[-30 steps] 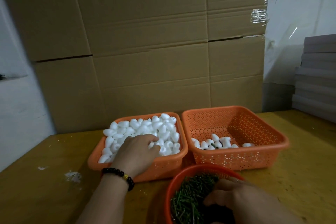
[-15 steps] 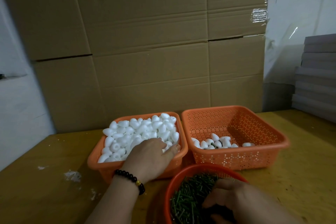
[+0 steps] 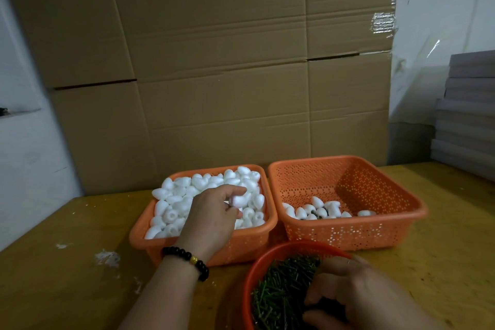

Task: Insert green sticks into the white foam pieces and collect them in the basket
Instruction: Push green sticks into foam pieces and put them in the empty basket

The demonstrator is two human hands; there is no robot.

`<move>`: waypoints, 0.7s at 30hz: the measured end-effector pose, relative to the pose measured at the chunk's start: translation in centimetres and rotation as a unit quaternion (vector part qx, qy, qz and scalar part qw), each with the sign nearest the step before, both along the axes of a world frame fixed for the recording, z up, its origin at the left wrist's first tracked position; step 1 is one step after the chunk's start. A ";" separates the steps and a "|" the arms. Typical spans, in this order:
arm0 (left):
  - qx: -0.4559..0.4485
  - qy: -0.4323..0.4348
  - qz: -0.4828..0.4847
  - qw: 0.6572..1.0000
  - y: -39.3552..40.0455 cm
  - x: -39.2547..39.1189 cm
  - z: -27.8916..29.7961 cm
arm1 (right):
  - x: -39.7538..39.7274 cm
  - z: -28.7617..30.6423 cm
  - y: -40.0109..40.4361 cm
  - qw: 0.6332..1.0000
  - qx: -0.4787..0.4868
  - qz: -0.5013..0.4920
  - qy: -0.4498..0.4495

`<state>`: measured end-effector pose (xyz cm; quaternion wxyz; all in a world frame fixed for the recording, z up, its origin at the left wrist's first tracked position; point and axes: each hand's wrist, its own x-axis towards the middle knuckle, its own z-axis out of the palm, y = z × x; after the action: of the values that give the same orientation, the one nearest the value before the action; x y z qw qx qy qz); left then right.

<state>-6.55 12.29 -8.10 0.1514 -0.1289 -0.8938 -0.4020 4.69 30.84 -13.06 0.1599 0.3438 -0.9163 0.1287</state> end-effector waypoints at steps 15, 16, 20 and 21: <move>0.109 -0.056 -0.146 0.982 2.7 2.5 0.8 | -0.5 1.4 3.7 0.987 -0.112 -0.111 -0.005; 0.114 -0.062 -0.152 0.980 2.8 2.6 0.8 | -0.5 1.3 3.8 0.986 -0.120 -0.108 0.038; 0.162 -0.093 -0.183 0.965 3.1 2.9 0.8 | -0.5 1.1 3.7 0.980 -0.153 -0.098 0.083; 0.178 -0.099 -0.192 0.960 3.2 3.1 0.9 | -0.6 0.9 3.7 0.979 -0.155 -0.093 0.091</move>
<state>-3.49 15.50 -7.20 0.0030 -0.2284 -0.7769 -0.5868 4.12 34.53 -12.13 0.3051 0.2388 -0.8947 0.2223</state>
